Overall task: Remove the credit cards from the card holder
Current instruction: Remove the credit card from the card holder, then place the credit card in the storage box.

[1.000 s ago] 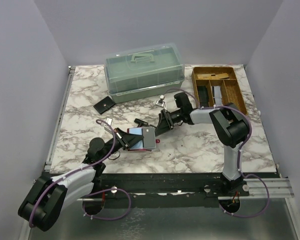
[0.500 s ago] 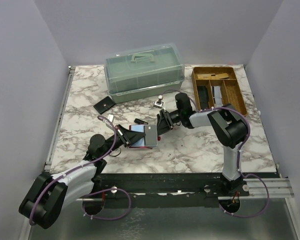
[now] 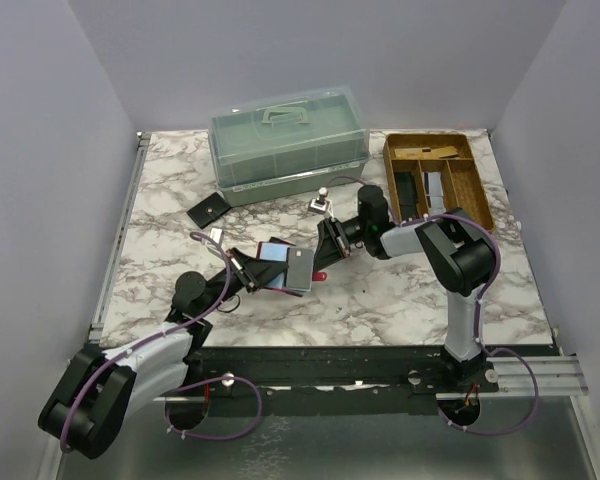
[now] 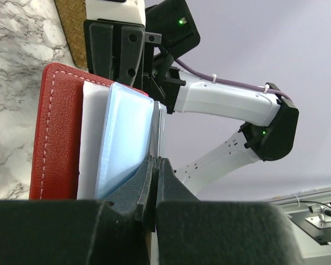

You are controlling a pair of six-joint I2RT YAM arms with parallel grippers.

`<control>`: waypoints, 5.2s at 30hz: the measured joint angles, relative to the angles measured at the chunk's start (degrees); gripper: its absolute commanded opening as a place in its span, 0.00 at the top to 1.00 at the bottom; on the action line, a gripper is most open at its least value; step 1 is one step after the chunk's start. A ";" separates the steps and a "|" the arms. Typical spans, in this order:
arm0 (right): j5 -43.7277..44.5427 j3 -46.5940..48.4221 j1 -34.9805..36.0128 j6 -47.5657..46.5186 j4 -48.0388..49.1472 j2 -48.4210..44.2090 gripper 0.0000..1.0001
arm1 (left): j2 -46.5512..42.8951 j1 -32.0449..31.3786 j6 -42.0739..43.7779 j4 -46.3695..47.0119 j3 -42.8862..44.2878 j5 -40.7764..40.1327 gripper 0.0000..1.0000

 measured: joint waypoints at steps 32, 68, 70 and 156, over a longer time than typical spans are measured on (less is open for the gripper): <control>12.52 12.46 -2.32 -40.41 -51.54 0.85 1.00 | -0.90 6.38 3.98 -13.86 -3.85 -2.27 1.00; 22.36 16.35 8.22 -52.94 -65.83 1.38 0.50 | 1.64 6.36 10.91 -32.65 -3.74 -7.93 0.98; 24.02 16.37 8.79 -53.29 -66.10 1.16 0.48 | 1.73 6.36 11.13 -33.18 -3.67 -7.93 0.98; 74.90 -17.86 37.77 -119.54 -19.87 -23.19 1.00 | -3.13 6.32 16.31 -45.09 10.23 -10.95 0.39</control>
